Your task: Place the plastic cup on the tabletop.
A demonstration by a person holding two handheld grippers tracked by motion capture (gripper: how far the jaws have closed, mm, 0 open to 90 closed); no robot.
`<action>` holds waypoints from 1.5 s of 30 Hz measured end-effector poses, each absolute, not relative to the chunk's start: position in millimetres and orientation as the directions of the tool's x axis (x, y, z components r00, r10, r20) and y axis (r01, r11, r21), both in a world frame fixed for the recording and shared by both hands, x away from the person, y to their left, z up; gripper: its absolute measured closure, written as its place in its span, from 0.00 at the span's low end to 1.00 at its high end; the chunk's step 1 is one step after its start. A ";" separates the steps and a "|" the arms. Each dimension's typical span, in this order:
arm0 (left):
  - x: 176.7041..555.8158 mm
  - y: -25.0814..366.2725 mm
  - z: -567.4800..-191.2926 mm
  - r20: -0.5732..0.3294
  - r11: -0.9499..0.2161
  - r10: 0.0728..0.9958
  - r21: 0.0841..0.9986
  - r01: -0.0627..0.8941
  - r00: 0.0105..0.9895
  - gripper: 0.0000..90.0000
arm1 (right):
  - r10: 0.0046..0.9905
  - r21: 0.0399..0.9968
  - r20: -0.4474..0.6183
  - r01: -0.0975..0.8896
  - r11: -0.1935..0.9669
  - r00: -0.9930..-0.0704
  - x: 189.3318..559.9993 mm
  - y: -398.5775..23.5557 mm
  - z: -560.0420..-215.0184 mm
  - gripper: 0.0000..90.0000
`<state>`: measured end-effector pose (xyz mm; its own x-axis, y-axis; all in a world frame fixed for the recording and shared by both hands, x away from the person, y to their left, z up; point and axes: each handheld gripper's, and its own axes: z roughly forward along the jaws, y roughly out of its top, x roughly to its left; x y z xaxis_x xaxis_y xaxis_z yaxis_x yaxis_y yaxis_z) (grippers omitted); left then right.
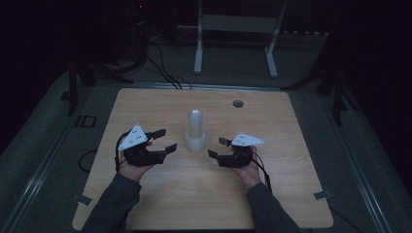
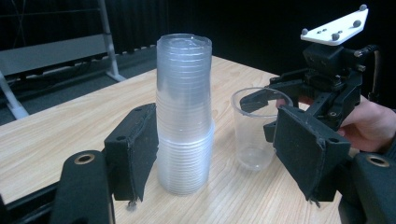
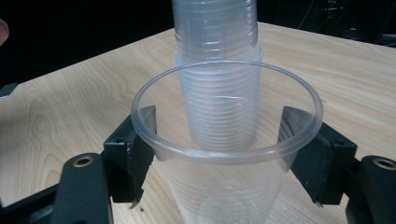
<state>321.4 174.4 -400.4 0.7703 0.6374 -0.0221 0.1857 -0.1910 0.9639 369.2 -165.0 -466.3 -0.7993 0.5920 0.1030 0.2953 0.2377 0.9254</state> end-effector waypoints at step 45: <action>322.3 173.4 -402.4 -0.027 -0.192 0.636 0.963 0.191 0.771 0.34 | 0.593 0.917 0.074 0.288 0.276 -0.802 370.1 -161.0 -477.7 0.31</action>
